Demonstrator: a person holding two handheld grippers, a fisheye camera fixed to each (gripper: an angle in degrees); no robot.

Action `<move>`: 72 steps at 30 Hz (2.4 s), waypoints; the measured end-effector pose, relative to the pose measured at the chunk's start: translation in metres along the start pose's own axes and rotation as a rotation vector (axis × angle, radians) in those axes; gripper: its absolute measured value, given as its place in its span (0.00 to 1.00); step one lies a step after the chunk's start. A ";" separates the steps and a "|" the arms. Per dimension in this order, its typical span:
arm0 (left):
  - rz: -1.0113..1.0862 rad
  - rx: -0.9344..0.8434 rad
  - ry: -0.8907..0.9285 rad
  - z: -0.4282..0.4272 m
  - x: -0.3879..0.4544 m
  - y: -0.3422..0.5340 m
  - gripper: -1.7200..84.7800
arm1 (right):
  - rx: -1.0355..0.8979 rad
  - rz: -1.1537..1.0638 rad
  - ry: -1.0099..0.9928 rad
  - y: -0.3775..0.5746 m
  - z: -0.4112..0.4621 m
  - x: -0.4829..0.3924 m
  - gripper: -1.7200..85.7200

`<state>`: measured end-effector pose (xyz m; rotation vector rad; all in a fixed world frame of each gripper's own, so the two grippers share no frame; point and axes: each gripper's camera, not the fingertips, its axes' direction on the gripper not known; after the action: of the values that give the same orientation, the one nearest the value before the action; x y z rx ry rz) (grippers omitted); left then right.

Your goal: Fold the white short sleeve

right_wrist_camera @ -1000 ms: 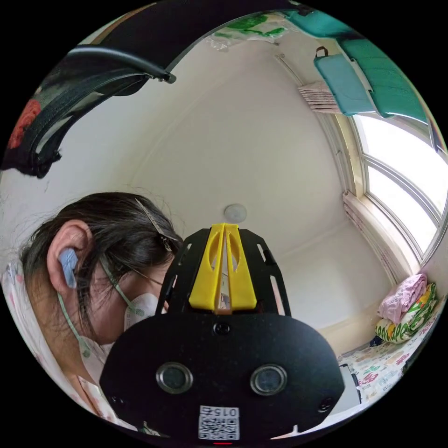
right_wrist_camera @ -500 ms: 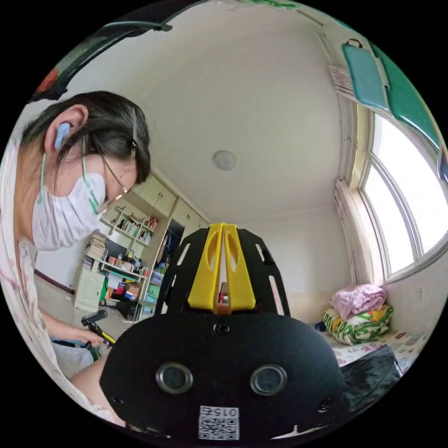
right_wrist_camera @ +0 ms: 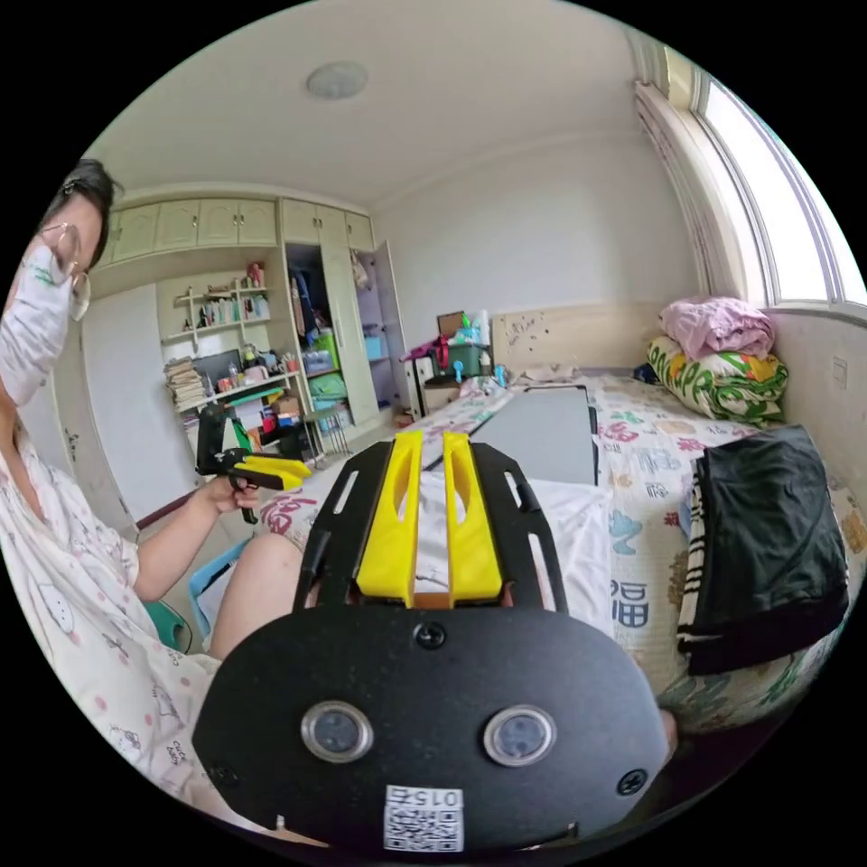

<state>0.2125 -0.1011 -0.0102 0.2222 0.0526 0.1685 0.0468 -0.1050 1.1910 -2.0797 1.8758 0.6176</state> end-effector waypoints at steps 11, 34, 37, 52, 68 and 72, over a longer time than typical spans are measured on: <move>-0.100 0.095 0.361 0.251 -0.111 -0.012 0.16 | -0.320 -0.030 0.083 -0.133 0.125 -0.017 0.12; 0.003 -0.462 0.268 0.462 -0.079 -0.028 0.18 | -0.832 -0.084 -0.155 -0.386 0.276 0.050 0.15; 0.001 -0.548 0.256 0.482 -0.074 -0.017 0.16 | -0.897 -0.144 -0.112 -0.402 0.283 0.037 0.14; -0.089 -0.539 0.220 0.495 -0.071 -0.024 0.03 | -0.875 -0.134 -0.163 -0.530 0.265 -0.001 0.09; -0.084 -0.548 0.236 0.459 -0.048 0.005 0.03 | -0.927 -0.294 -0.252 -0.583 0.267 -0.057 0.02; -0.144 -0.486 0.254 0.427 -0.057 0.019 0.02 | -0.880 -0.219 -0.304 -0.608 0.260 -0.056 0.01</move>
<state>0.1833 -0.1839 0.4116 -0.2890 0.2757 0.0612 0.6110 0.1420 0.9420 -2.4031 1.2773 1.8196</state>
